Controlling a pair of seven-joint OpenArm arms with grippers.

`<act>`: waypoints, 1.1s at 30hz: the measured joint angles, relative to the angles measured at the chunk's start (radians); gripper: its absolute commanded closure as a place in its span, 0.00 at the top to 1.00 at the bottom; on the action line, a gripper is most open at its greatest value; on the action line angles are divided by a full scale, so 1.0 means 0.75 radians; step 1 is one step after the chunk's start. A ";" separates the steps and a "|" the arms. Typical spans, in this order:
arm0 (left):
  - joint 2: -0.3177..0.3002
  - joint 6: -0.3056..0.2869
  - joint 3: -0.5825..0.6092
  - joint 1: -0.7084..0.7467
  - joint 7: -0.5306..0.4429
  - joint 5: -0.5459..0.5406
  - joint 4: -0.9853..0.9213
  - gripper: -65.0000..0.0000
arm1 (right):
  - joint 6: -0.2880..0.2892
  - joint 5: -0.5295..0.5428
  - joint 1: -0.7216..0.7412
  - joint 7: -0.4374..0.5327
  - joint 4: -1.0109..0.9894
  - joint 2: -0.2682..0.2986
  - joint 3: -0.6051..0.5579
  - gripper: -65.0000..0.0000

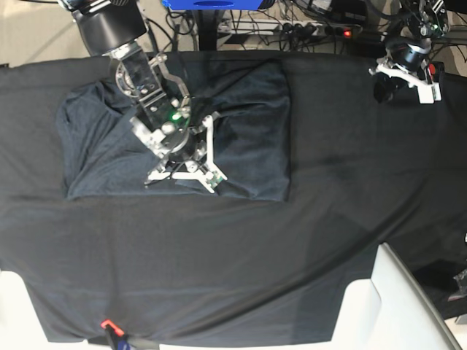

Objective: Fold the T-shirt properly
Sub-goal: 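Press and smooth the shirt body with the right gripper toward the collar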

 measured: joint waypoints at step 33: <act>-0.004 0.000 0.002 -0.006 -0.006 -0.002 0.000 0.00 | 0.144 -0.005 -0.397 -0.211 0.549 -0.035 0.271 0.49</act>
